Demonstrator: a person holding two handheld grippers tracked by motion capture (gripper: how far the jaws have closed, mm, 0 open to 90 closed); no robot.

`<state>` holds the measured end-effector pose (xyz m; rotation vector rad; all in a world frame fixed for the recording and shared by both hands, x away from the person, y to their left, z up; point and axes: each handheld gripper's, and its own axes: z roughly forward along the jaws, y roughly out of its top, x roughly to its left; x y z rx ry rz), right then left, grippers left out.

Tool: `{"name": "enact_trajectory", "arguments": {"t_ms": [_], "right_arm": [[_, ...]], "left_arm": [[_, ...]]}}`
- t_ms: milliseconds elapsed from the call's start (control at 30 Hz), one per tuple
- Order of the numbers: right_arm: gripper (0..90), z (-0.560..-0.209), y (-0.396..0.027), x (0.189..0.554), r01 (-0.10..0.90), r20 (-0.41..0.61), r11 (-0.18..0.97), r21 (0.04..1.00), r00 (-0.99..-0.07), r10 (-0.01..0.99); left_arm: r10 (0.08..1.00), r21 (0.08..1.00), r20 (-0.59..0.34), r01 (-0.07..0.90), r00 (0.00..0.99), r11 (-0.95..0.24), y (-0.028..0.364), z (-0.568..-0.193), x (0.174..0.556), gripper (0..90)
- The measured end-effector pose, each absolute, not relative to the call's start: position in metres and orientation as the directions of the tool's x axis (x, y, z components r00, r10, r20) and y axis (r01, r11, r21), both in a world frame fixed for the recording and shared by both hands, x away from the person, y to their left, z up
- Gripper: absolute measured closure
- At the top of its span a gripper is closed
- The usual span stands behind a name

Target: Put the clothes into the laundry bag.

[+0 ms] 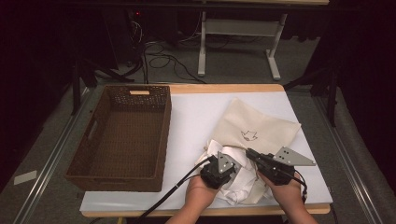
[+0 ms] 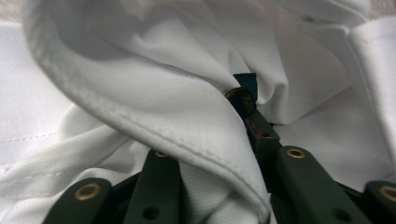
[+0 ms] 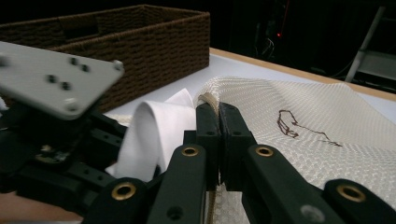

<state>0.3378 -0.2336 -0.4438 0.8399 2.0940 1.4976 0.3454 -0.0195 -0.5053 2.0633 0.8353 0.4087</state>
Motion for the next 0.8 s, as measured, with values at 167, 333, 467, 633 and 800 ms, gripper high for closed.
{"name": "enact_trajectory", "arguments": {"t_ms": [167,333,467,633,800], "right_arm": [[89.6,-0.446,-0.233,0.338,0.219,-0.027,0.263,0.94,-0.718,0.695],[89.5,-0.449,-0.234,0.339,0.227,-0.03,0.273,0.935,-0.716,0.698],[89.5,-0.449,-0.233,0.338,0.22,-0.042,0.281,0.934,-0.715,0.698],[89.5,-0.449,-0.233,0.338,0.223,-0.044,0.285,0.932,-0.713,0.7],[89.5,-0.45,-0.233,0.338,0.232,-0.037,0.282,0.931,-0.709,0.704]], "left_arm": [[0.675,0.852,-0.082,0.403,0.733,-0.333,-0.009,-0.499,0.339,49.5],[0.693,0.883,-0.103,0.387,0.714,-0.267,0.002,-0.49,0.323,26.5],[0.721,0.899,-0.095,0.37,0.686,-0.233,0.011,-0.486,0.316,21.0],[0.737,0.942,-0.106,0.305,0.667,-0.141,0.021,-0.475,0.315,55.2],[0.738,0.938,-0.062,0.293,0.672,-0.188,0.006,-0.475,0.324,81.6]]}}
